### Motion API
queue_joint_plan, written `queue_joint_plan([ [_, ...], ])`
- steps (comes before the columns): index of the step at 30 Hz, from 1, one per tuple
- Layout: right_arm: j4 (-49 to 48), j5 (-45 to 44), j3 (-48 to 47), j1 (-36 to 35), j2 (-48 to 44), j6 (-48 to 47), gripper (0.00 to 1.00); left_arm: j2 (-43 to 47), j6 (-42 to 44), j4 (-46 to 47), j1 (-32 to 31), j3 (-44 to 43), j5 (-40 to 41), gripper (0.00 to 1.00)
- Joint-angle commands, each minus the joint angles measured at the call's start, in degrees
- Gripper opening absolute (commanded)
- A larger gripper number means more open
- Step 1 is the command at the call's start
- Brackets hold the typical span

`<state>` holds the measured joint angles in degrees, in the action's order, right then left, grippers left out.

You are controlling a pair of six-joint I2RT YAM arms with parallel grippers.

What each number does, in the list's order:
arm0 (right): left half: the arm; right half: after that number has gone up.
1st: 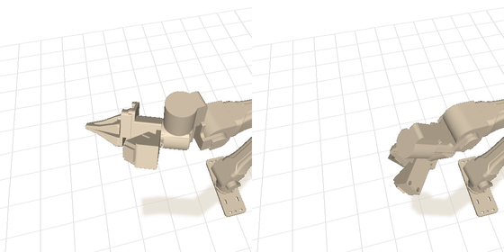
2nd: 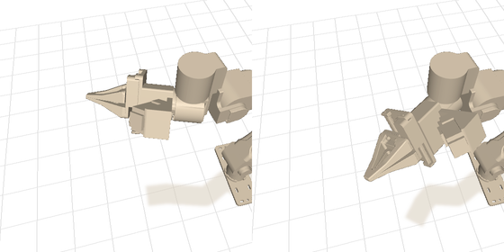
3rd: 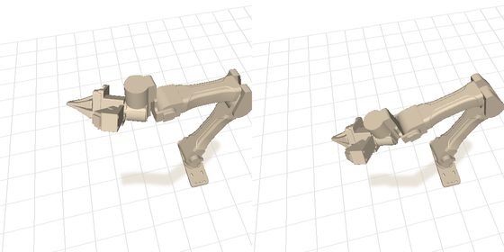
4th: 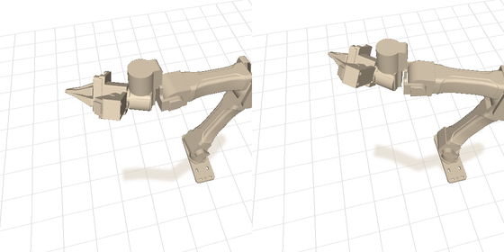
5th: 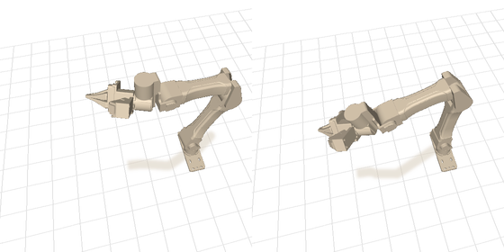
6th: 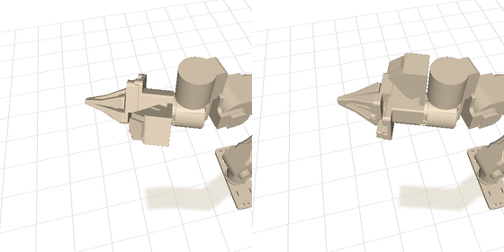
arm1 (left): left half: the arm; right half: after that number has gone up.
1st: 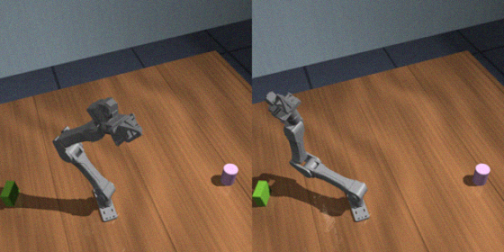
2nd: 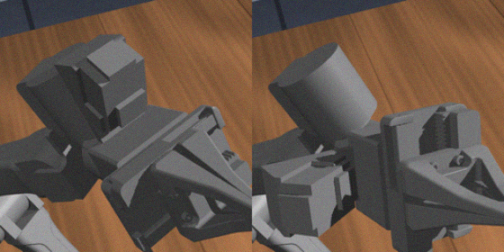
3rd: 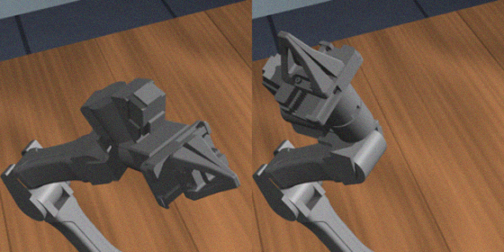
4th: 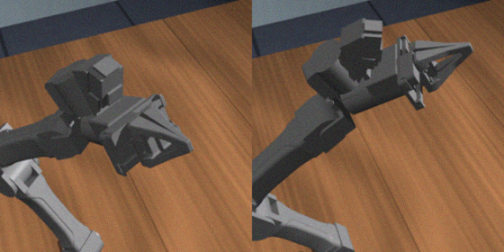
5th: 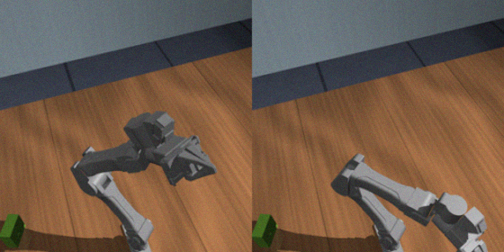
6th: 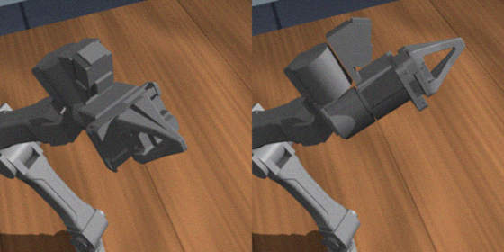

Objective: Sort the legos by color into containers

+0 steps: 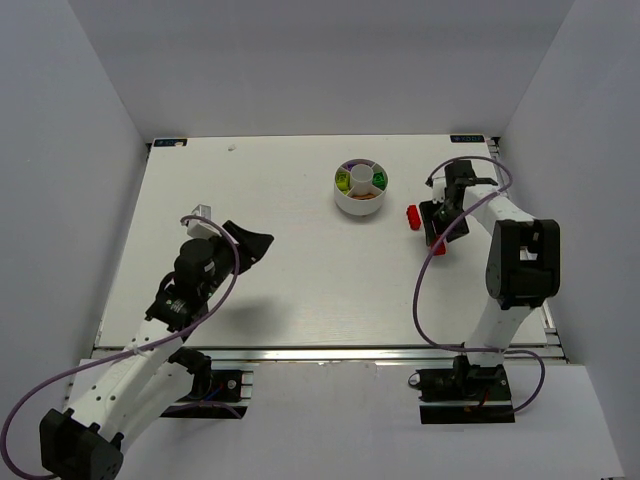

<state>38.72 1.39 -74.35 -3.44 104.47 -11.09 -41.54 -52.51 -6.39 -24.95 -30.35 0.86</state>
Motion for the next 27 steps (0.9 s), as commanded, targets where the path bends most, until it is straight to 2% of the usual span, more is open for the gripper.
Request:
queue_joint_plan([
  [1, -1.9, -1.1, -3.9, 0.2, 2.7, 0.7, 0.63, 1.0, -0.4, -1.0, 0.0, 0.6, 0.4, 0.67],
  [7, -2.2, -3.7, -8.1, 0.1, 7.3, -0.1, 0.58, 1.2, -0.5, -1.7, 0.0, 0.3, 0.7, 0.67],
  [13, -1.8, -4.0, -7.8, 0.2, 8.8, -0.7, 0.51, 1.3, -0.6, -2.0, 0.0, 0.1, 0.9, 0.67],
  [27, 0.3, -3.3, -4.5, 0.2, 7.2, 0.3, 0.56, 1.4, -0.7, -2.0, 0.0, 0.0, 0.8, 0.67],
])
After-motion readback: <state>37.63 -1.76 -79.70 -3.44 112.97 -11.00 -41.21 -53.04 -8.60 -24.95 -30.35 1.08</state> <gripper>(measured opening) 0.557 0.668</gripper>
